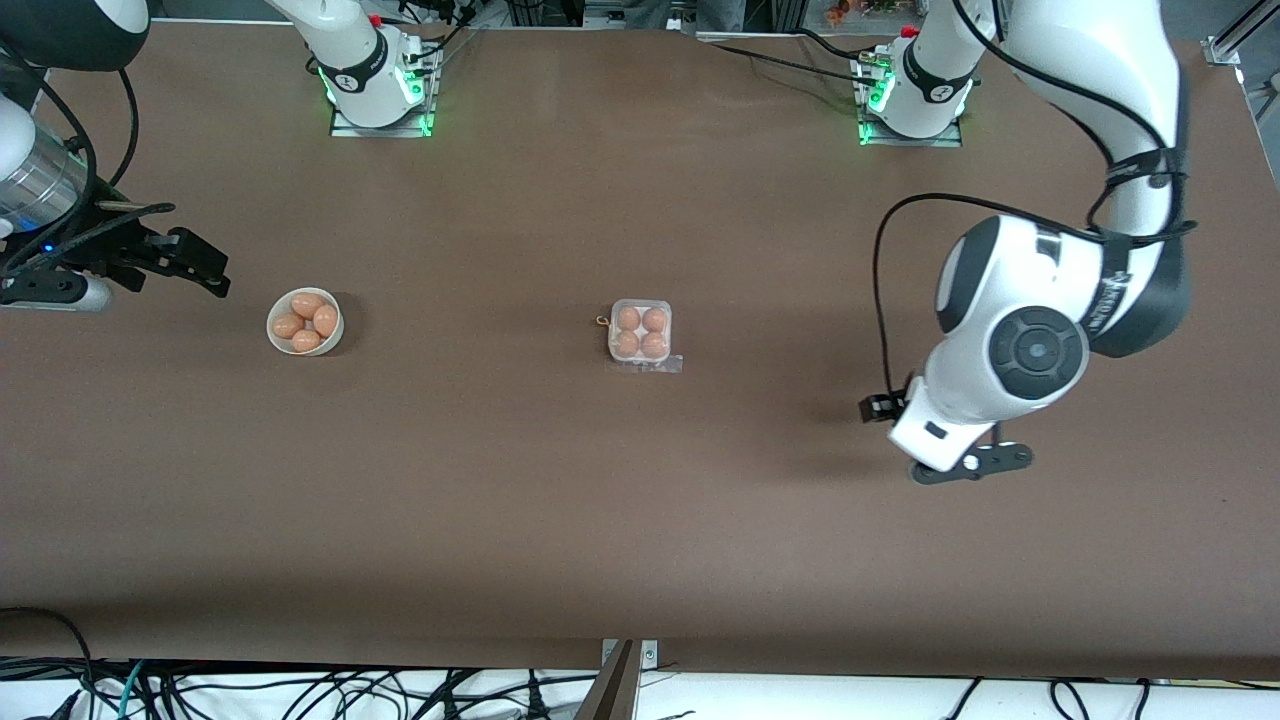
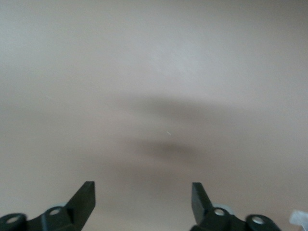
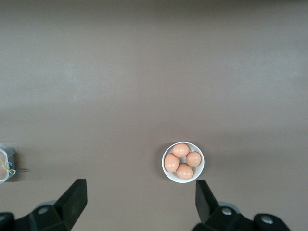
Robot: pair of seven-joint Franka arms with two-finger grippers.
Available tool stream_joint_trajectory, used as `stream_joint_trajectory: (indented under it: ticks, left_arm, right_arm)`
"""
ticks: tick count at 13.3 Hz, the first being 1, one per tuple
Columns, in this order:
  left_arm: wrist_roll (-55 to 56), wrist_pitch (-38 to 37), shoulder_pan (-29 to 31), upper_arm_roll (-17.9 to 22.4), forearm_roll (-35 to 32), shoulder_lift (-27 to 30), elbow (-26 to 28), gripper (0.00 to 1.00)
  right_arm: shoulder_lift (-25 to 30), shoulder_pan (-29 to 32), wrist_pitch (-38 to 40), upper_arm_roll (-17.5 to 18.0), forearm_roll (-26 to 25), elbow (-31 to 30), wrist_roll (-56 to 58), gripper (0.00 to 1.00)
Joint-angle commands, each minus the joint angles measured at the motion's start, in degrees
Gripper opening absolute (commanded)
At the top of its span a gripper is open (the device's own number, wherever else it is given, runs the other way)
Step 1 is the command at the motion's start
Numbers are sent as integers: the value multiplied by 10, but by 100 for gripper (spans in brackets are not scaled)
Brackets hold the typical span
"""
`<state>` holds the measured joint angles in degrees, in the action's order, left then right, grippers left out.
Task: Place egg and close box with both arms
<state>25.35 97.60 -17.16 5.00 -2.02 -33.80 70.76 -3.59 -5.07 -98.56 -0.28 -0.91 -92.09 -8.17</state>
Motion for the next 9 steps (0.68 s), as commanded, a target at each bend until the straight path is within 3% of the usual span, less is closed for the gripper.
stream_joint_trajectory:
  ticks: [1,5,9]
  left_arm:
    - [-40,-13,45,-8,-14,51,12,100]
    - [-162,-21,115,-8,7,130,68,100]
    - [-213,-27,177,-8,45,197,111,100]
  right_arm:
    - [2,7,-1,6,-3,2,8,100]
    - [2,7,-1,6,-2,2,7,100]
    - [2,7,-1,6,-3,2,7,100]
